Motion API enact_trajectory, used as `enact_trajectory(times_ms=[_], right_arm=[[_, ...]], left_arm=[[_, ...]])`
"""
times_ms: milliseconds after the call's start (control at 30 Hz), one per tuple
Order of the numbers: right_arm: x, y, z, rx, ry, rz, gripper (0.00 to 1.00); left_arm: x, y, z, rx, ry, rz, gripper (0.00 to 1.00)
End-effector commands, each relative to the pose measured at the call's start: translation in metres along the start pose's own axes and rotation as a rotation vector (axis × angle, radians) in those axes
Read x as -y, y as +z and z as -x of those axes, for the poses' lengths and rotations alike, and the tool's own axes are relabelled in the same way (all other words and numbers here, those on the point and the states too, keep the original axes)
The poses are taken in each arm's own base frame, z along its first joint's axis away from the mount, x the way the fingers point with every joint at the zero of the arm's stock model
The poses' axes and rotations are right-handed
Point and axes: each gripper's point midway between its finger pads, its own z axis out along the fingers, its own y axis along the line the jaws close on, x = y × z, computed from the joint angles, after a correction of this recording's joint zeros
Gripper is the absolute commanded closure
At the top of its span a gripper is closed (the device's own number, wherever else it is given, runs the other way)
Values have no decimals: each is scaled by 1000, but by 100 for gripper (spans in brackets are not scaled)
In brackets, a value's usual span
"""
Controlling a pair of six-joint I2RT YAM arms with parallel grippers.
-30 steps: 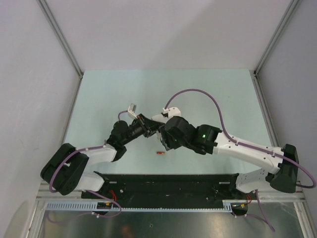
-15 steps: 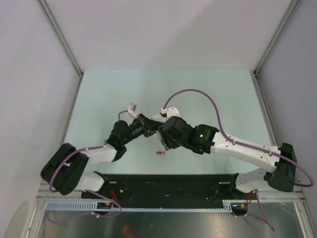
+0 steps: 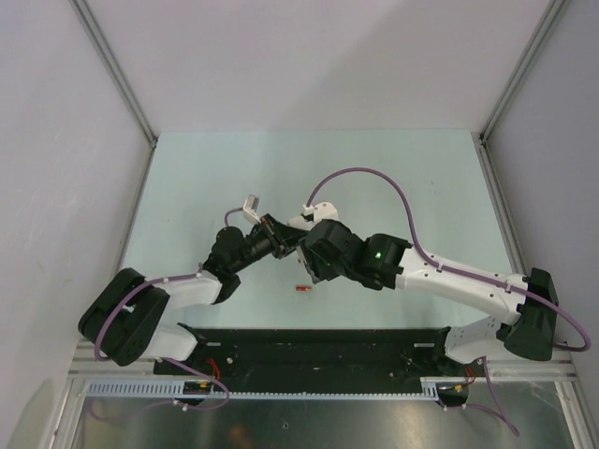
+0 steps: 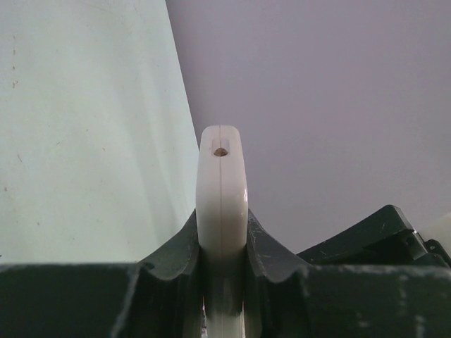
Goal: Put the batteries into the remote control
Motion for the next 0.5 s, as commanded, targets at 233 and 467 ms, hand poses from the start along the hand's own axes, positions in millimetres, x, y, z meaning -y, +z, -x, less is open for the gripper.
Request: enact_trajectory(times_ms=[233,467], right_arm=[[-7,-10,27,80,-5,0,64],[-5,-14,32,98,5,-7,64]], left_arm=[[30,7,2,-3,15,-94,100],[27,8,2,4,14,-84,100]])
